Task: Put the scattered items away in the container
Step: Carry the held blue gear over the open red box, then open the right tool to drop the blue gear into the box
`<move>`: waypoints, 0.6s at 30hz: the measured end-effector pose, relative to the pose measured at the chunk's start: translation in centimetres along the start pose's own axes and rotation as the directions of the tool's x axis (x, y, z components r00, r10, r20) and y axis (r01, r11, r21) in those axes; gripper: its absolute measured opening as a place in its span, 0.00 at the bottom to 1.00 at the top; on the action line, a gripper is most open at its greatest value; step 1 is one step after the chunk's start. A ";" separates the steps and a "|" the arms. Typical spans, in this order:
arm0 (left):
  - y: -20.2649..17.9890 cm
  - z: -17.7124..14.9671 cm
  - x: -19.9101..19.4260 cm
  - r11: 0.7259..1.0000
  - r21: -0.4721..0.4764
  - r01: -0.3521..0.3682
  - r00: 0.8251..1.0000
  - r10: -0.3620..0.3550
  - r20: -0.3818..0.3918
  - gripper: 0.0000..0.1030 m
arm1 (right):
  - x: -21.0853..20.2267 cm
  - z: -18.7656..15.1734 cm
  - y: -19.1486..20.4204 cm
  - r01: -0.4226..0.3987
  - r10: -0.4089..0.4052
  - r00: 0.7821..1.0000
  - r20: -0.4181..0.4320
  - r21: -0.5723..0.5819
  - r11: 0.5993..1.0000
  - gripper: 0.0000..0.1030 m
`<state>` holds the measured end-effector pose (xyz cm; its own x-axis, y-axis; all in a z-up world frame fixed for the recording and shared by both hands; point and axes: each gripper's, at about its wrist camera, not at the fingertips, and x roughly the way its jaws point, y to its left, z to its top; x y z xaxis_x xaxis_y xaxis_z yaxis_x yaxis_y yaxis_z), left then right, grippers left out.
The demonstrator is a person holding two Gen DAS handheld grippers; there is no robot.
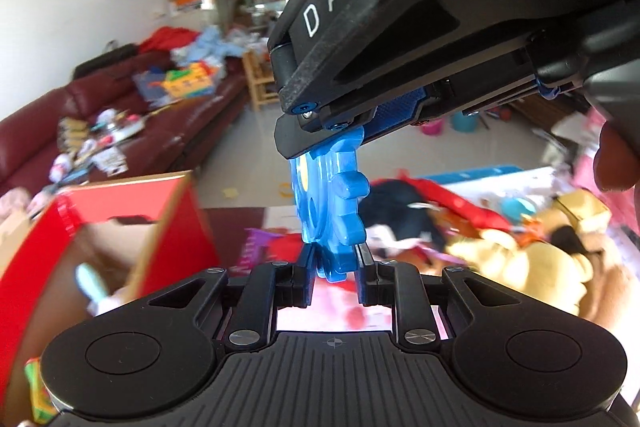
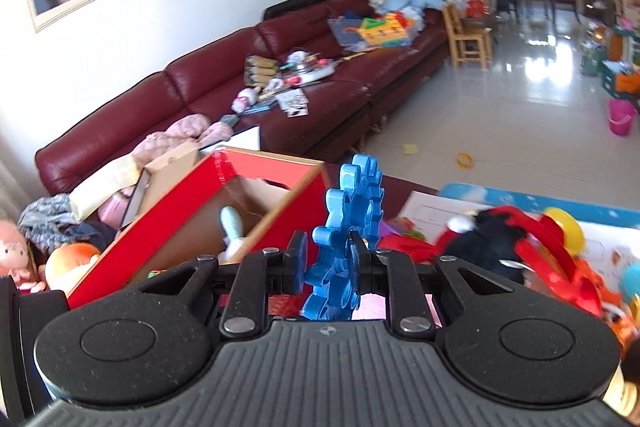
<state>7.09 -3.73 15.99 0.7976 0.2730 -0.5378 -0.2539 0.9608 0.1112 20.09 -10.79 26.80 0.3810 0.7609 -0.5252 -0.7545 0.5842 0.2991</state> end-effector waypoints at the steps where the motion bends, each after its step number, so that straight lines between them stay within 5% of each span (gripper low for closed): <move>1: 1.2 0.0 -0.3 1.000 -0.019 -0.021 1.000 0.021 0.001 0.16 | 0.7 0.4 1.0 -0.019 0.019 1.000 -0.005 -0.017 1.000 0.23; 9: 10.9 -0.6 -2.8 0.969 -0.156 -0.192 0.981 0.191 -0.020 0.17 | 6.2 3.3 10.2 -0.191 0.184 0.981 -0.064 -0.153 0.970 0.23; 18: 18.8 -2.7 -1.4 0.928 -0.258 -0.269 0.960 0.238 -0.148 0.18 | 13.4 3.2 16.8 -0.284 0.245 0.950 -0.195 -0.209 0.936 0.23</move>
<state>-0.25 13.87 16.56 0.6247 0.4835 -0.6132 -0.5918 0.8054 0.0322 14.24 10.08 27.36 0.0729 0.8109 -0.5807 -0.9259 0.2715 0.2628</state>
